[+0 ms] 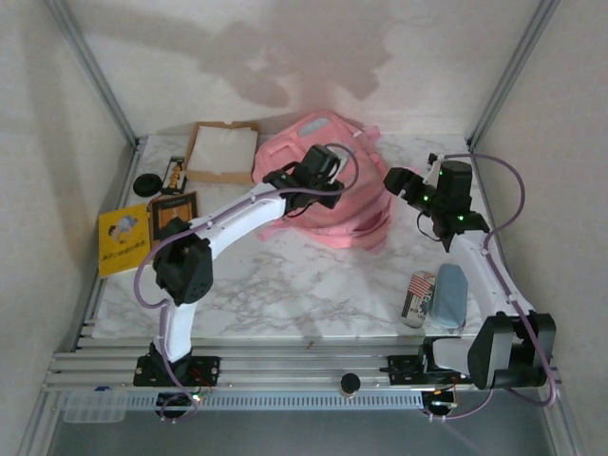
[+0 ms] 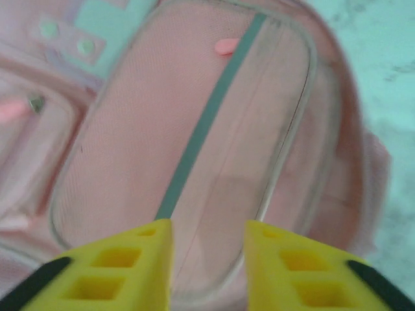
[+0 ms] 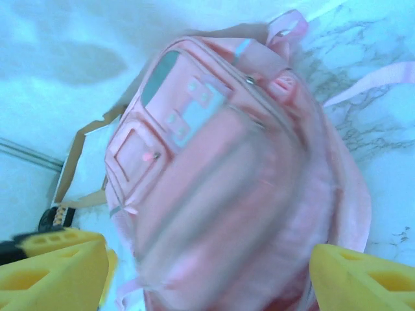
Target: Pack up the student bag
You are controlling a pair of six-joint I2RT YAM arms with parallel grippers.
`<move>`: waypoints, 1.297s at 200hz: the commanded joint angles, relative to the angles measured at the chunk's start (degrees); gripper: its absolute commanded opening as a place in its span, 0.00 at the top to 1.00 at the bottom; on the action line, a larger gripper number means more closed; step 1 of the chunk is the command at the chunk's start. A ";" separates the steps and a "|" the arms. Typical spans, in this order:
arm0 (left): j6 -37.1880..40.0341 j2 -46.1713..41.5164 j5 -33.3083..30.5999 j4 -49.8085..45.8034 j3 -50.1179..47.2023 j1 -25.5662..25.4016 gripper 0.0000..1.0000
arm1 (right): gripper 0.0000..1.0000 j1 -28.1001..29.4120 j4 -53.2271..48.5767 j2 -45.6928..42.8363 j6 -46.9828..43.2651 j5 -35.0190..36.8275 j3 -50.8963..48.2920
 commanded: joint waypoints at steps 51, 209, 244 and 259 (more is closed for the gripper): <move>-22.22 -31.62 7.91 9.68 -30.89 18.95 0.37 | 0.17 18.46 -5.05 7.95 1.05 0.50 4.57; -16.18 0.66 -4.54 3.15 -14.47 54.82 0.20 | 0.14 43.64 7.72 39.90 8.41 1.04 19.80; -16.27 4.52 -5.52 4.76 -12.67 55.39 0.16 | 0.14 43.66 6.69 39.90 8.14 1.37 19.56; -16.17 6.41 -4.15 4.39 -11.70 55.47 0.16 | 0.14 43.64 6.40 39.90 8.23 1.31 19.50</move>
